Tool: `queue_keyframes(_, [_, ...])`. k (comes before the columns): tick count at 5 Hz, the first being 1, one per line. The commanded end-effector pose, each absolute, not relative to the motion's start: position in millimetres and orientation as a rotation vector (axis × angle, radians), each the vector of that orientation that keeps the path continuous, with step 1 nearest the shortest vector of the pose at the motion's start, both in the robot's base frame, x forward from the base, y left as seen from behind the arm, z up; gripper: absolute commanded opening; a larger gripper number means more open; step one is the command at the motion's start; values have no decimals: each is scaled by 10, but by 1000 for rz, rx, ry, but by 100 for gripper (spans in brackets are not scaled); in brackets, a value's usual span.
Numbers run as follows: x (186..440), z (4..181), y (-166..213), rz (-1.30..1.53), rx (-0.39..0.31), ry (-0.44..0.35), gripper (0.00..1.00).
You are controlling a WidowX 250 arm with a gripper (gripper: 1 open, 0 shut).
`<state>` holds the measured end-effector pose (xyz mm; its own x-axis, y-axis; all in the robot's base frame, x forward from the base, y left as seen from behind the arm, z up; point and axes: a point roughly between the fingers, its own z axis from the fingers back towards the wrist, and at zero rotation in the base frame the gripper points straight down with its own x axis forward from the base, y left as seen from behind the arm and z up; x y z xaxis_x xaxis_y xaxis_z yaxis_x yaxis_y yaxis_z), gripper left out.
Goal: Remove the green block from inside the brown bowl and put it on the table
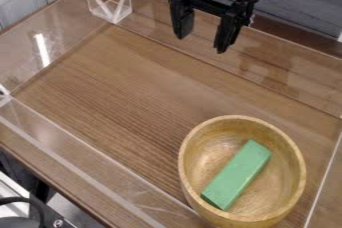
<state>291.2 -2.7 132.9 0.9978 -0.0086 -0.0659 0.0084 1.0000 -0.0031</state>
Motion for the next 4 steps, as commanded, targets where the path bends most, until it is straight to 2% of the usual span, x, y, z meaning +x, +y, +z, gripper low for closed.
queue_keyframes(1, [2707, 1231, -229, -2, -18, 89, 100])
queue_keyframes(2, [2449, 1099, -533, -3, -36, 115, 100])
queue_keyframes(4, [2167, 856, -1118, -7, -54, 53, 100])
